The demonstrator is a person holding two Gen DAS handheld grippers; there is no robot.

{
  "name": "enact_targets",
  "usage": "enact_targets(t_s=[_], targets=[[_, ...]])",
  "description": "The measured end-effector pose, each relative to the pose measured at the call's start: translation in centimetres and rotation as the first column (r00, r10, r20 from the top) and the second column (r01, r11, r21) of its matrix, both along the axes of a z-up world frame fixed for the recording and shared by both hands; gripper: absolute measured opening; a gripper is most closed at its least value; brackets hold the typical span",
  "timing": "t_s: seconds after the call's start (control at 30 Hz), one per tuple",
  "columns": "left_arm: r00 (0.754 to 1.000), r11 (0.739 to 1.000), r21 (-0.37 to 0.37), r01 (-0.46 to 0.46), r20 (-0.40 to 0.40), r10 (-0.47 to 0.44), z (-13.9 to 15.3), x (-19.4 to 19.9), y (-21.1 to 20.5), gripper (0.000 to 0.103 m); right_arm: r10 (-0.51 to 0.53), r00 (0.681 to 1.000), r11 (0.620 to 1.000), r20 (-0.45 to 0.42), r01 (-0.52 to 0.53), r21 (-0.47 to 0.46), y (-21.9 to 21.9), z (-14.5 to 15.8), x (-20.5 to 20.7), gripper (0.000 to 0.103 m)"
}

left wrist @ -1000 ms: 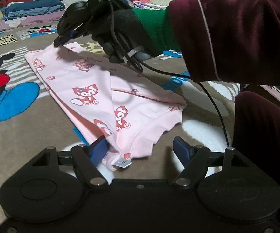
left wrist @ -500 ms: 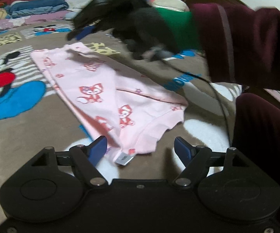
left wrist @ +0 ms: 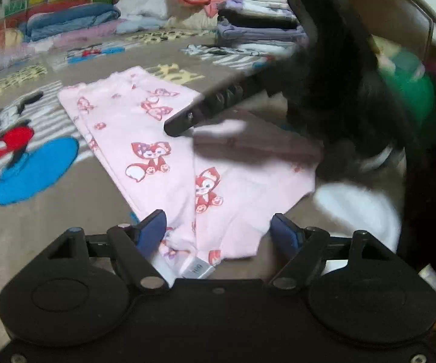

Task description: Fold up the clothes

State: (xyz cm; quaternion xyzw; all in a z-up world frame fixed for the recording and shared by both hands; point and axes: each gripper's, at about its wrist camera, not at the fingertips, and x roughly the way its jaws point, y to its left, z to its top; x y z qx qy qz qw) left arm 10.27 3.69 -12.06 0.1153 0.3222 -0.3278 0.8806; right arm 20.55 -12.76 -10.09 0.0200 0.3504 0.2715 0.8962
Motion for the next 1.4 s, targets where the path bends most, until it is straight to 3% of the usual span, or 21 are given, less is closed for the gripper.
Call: enact_targets(t_s=[0.1, 0.23, 0.4, 0.57, 0.67, 0.73, 0.83, 0.93, 1.07, 1.27, 1.37, 1.4], targets=[[1.0, 1.0, 0.01, -0.013, 0.002, 0.013, 0.3, -0.8, 0.1, 0.082, -0.045, 0.999, 0.998, -0.014, 0.046, 0.04, -0.6, 1.0, -0.2, 0.023], [0.999, 0.998, 0.056, -0.03, 0.04, 0.027, 0.4, -2.2, 0.7, 0.082, -0.036, 0.997, 0.999, 0.061, 0.036, 0.006, -2.1, 2.7, -2.9, 0.032], [0.986, 0.984, 0.16, -0.075, 0.159, 0.049, 0.0, -4.2, 0.9, 0.081, -0.088, 0.984, 0.995, 0.155, 0.094, -0.034, -6.2, 2.2, -8.0, 0.033], [0.948, 0.948, 0.309, -0.08, 0.319, -0.023, -0.8, -6.1, 0.2, 0.079, -0.1, 0.963, 0.991, 0.252, 0.118, -0.06, -8.9, 0.8, -13.5, 0.036], [0.914, 0.901, 0.423, -0.097, 0.396, -0.087, -1.5, -6.9, -0.7, 0.079, 0.001, 0.953, 0.981, 0.302, 0.057, -0.183, -8.5, -0.3, -16.3, 0.041], [0.893, 0.864, 0.492, -0.107, 0.43, -0.134, -1.9, -7.3, -1.4, 0.079, 0.091, 0.946, 0.955, 0.313, 0.006, -0.296, -7.6, -1.1, -17.6, 0.042], [0.858, 0.801, 0.587, -0.114, 0.465, -0.218, -2.7, -7.5, -2.5, 0.077, 0.19, 0.918, 0.879, 0.347, -0.002, -0.477, -5.3, -2.0, -18.4, 0.043], [0.831, 0.767, 0.628, -0.132, 0.492, -0.261, -3.3, -7.2, -3.1, 0.077, 0.265, 0.882, 0.807, 0.39, 0.019, -0.59, -3.4, -3.1, -18.8, 0.044], [0.811, 0.763, 0.627, -0.155, 0.522, -0.265, -3.5, -6.2, -3.4, 0.077, 0.337, 0.831, 0.733, 0.444, 0.065, -0.677, -1.5, -4.1, -18.3, 0.043], [0.787, 0.763, 0.622, -0.176, 0.554, -0.27, -3.7, -5.3, -3.9, 0.077, 0.353, 0.803, 0.701, 0.481, 0.113, -0.704, 0.0, -4.8, -17.1, 0.043], [0.801, 0.757, 0.625, -0.19, 0.545, -0.248, -3.6, -6.1, -3.8, 0.07, 0.365, 0.791, 0.682, 0.491, 0.132, -0.719, 0.5, -4.9, -17.0, 0.043], [0.795, 0.747, 0.636, -0.194, 0.548, -0.26, -3.6, -6.6, -3.7, 0.07, 0.371, 0.798, 0.672, 0.475, 0.123, -0.73, 0.5, -4.8, -17.3, 0.043]])
